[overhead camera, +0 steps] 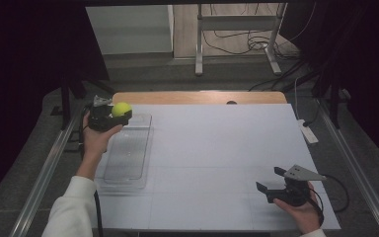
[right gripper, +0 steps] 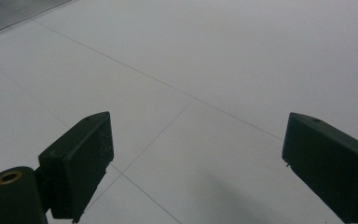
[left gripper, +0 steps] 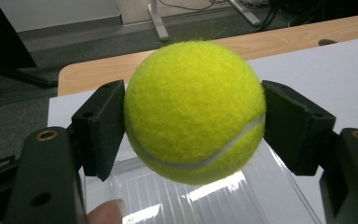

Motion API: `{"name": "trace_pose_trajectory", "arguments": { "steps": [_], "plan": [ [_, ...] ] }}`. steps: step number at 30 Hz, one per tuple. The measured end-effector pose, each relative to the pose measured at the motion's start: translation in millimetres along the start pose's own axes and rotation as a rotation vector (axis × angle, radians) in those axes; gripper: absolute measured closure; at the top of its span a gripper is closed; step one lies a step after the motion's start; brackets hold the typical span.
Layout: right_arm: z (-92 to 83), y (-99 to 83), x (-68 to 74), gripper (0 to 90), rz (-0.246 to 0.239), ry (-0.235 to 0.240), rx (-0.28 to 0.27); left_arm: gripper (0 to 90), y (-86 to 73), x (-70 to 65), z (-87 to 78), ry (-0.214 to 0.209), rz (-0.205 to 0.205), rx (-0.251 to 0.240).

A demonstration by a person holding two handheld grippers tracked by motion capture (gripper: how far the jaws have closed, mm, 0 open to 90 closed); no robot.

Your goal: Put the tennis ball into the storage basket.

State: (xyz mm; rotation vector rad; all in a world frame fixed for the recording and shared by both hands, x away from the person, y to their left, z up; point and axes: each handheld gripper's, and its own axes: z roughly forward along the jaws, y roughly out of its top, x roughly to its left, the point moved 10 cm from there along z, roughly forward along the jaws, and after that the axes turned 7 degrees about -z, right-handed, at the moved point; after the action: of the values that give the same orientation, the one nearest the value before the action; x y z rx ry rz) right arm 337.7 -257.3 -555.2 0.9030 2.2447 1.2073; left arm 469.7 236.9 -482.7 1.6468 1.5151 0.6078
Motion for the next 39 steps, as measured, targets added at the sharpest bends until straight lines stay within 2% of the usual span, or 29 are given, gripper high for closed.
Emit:
{"name": "trace_pose_trajectory", "arguments": {
  "steps": [10,21,26,39],
  "plan": [
    [0.4,0.1,0.0,9.0,0.001,-0.001,0.001,27.4,-4.3,14.2,3.9,0.029,-0.020,0.024],
    [0.6,-0.5,-0.2,9.0,-0.002,-0.002,0.003,27.4,-10.8,22.7,11.1,0.052,-0.027,0.062],
    [0.7,-0.9,-0.5,9.0,-0.002,-0.001,0.004,27.4,-13.1,24.5,15.4,0.062,-0.038,0.075],
    [0.6,-1.3,-0.8,9.1,-0.004,-0.002,0.005,27.3,-19.2,26.4,26.5,0.070,-0.036,0.117]
  ]
}}
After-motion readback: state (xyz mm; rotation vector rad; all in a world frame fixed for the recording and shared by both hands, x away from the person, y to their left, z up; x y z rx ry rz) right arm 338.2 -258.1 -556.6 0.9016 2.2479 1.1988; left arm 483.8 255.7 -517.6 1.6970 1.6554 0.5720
